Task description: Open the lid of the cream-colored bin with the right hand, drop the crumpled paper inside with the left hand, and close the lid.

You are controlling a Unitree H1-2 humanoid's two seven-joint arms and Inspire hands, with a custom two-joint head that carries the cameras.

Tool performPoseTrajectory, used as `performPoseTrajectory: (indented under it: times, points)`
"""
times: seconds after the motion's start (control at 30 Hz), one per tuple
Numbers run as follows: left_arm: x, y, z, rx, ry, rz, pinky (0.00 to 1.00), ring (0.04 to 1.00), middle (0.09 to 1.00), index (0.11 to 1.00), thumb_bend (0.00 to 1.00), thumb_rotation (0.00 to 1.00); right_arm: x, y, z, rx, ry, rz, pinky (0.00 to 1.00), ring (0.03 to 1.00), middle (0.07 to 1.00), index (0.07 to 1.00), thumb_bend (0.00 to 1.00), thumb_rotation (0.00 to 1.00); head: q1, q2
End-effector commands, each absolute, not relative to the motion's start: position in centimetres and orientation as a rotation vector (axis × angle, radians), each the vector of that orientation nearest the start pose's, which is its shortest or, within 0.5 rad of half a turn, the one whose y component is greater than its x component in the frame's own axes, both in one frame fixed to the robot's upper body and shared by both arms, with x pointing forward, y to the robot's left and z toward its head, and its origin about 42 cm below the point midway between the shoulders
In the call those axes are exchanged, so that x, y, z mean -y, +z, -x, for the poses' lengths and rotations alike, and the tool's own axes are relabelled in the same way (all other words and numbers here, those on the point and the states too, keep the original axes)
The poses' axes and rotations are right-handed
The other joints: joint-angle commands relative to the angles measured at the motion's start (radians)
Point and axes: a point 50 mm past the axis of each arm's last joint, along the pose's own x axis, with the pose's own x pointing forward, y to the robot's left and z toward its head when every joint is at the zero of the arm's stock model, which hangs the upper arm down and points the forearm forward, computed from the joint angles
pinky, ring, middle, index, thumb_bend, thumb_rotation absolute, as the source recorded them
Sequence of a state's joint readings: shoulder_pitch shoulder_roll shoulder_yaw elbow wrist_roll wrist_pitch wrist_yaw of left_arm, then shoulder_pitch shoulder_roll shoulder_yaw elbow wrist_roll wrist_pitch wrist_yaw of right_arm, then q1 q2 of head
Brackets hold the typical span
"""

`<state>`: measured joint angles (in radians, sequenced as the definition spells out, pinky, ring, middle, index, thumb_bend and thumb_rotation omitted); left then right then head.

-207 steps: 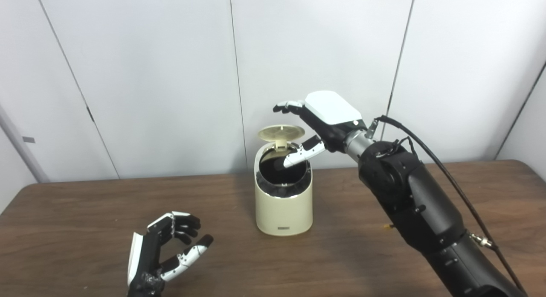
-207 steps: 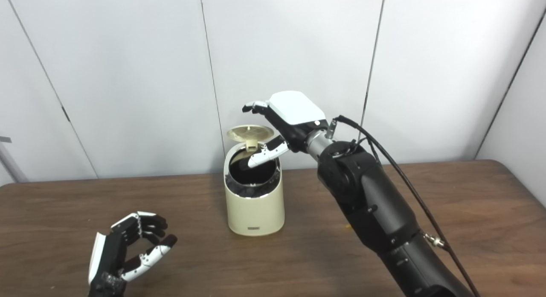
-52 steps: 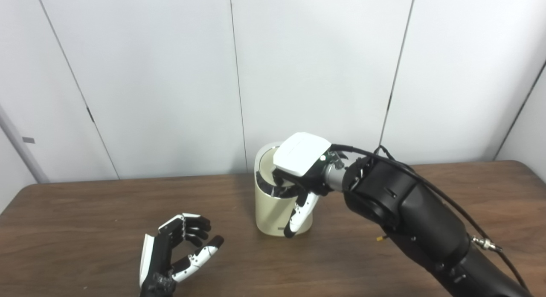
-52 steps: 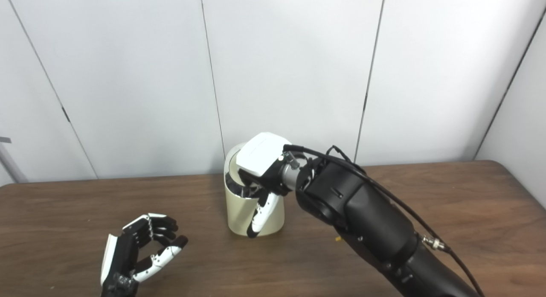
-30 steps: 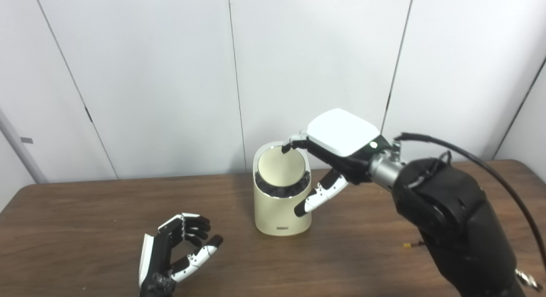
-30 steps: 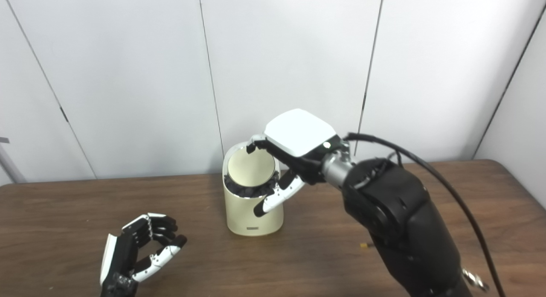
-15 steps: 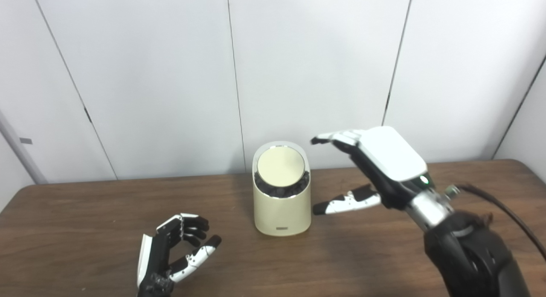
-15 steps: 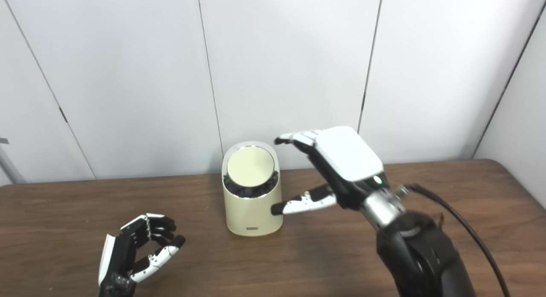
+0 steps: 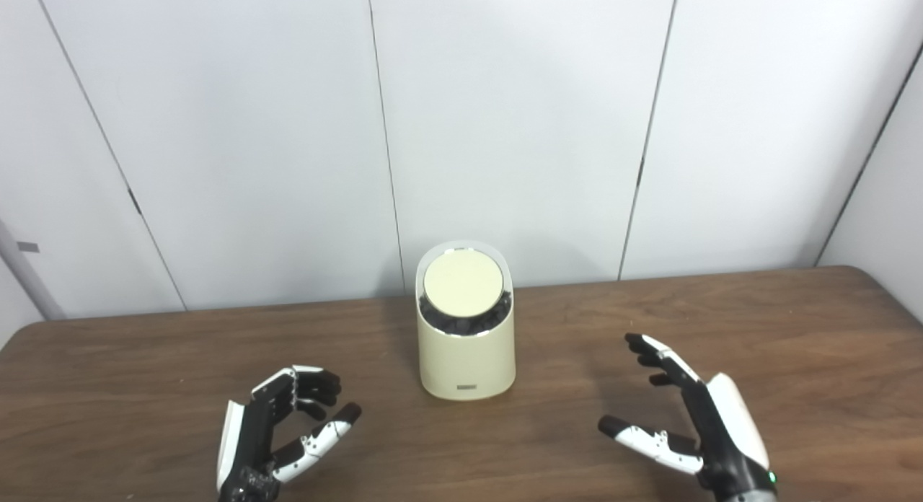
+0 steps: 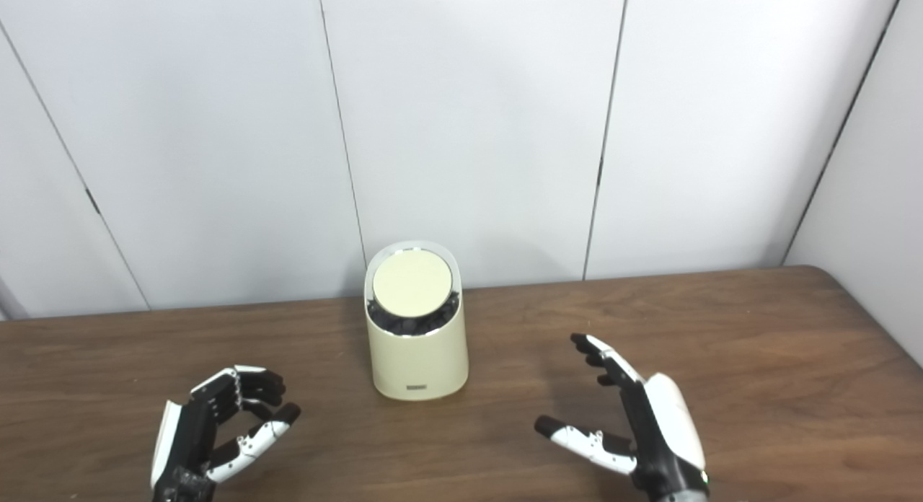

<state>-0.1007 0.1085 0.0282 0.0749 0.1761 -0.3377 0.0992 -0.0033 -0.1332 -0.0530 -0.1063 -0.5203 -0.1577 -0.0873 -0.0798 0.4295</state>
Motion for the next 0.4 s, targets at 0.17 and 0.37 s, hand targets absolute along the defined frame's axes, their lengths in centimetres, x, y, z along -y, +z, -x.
performPoseTrajectory:
  times: [0.17, 0.37]
  points:
    - [-25.8, 13.0, -30.8, 0.407, 0.055, -0.293, 0.43, 0.530, 0.559, 0.547, 0.72, 0.24, 25.3, 13.3, -28.2, 0.419, -0.122, 0.521, 0.69, 0.801, 0.834, 0.845, 0.71, 0.68, 0.004, -0.006]
    - [-25.8, 12.6, -30.8, 0.407, 0.046, -0.293, 0.43, 0.534, 0.563, 0.552, 0.72, 0.24, 25.3, 12.3, -28.2, 0.421, -0.142, 0.468, 0.71, 0.815, 0.839, 0.838, 0.67, 0.66, 0.016, -0.019]
